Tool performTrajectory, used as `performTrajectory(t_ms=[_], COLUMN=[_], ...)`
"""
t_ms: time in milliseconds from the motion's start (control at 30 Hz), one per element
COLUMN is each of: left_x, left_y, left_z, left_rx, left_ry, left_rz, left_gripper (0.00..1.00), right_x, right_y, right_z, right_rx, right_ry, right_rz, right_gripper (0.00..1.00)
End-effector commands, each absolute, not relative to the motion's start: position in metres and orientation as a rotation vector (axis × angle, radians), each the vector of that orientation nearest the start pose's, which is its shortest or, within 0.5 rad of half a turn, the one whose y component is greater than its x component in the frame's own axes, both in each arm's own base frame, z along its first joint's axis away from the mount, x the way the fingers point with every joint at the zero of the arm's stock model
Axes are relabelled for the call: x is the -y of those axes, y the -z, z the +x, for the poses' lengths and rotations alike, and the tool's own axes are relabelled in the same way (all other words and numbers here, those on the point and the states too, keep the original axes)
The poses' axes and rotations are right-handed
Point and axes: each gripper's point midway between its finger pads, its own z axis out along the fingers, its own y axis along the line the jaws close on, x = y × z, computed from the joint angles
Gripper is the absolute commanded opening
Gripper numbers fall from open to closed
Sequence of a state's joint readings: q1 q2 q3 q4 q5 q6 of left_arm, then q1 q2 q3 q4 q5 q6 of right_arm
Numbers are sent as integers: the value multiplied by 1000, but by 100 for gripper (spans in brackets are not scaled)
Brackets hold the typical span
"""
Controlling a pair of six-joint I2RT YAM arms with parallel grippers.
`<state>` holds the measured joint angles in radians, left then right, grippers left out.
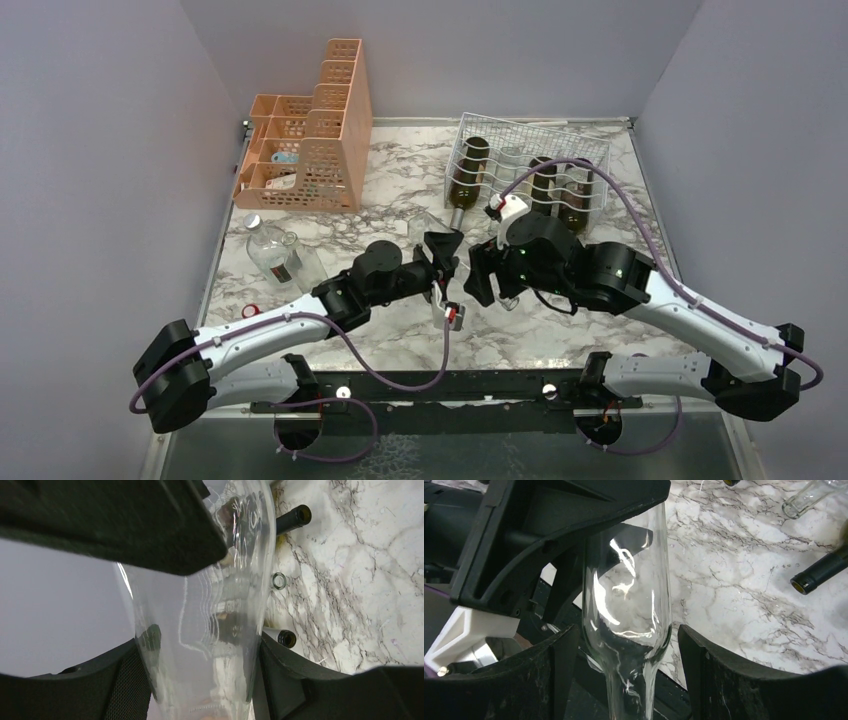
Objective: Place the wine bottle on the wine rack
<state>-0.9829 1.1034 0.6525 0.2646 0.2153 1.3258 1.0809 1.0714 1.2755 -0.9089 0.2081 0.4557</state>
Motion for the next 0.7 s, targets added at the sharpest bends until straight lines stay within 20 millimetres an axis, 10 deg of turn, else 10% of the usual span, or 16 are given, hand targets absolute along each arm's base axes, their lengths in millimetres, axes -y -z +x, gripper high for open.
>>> performTrajectory(t_ms=[0,333,467,533,667], left_x=[323,319,319,318,318], left_y=[-268,-279,-276,-275,-276], left_z=[217,210,211,211,210], left_rx=[-458,-412,-411,-416,-447], left_ry=[-132,-141,-148,-148,-114], left_rz=[1594,1565,1569,1569,1552], left_gripper=[0,8,36,89,99], right_x=[-264,-293,-288,-283,-263], right_y=[-254,-252,-251,-253,-266], right_z=[157,157,165,171,187], right_rx=[-2243,-2189,-2170,-2153,-2094], right_ry=[-597,-739,-699,-657,-571], right_rz=[-603,-620,-575,-542,-424], right_gripper=[75,43,14,2,1])
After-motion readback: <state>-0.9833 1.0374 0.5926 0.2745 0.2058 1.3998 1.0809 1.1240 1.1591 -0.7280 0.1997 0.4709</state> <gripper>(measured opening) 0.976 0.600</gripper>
